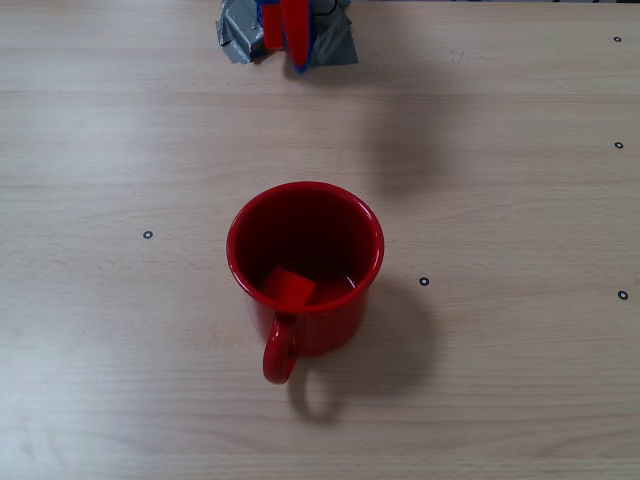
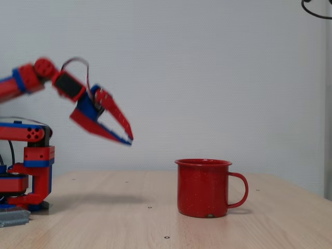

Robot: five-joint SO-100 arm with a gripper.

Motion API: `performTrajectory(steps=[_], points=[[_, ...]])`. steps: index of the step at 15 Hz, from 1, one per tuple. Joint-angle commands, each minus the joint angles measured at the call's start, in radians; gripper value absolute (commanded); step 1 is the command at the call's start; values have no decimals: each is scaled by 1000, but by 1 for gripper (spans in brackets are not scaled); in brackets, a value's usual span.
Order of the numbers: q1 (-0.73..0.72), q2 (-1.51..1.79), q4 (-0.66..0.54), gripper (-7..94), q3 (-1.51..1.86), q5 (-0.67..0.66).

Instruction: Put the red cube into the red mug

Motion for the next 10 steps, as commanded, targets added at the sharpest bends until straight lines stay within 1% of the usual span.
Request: performTrajectory(steps=[1,2,4,5,8,10], points=[[0,138,-9,0,143,28],[11,190,-6,0,224,11],[21,250,75,0,321,-60],[17,267,95,0,351,-107],[18,267,126,0,410,-213],[40,267,137,0,408,-199]])
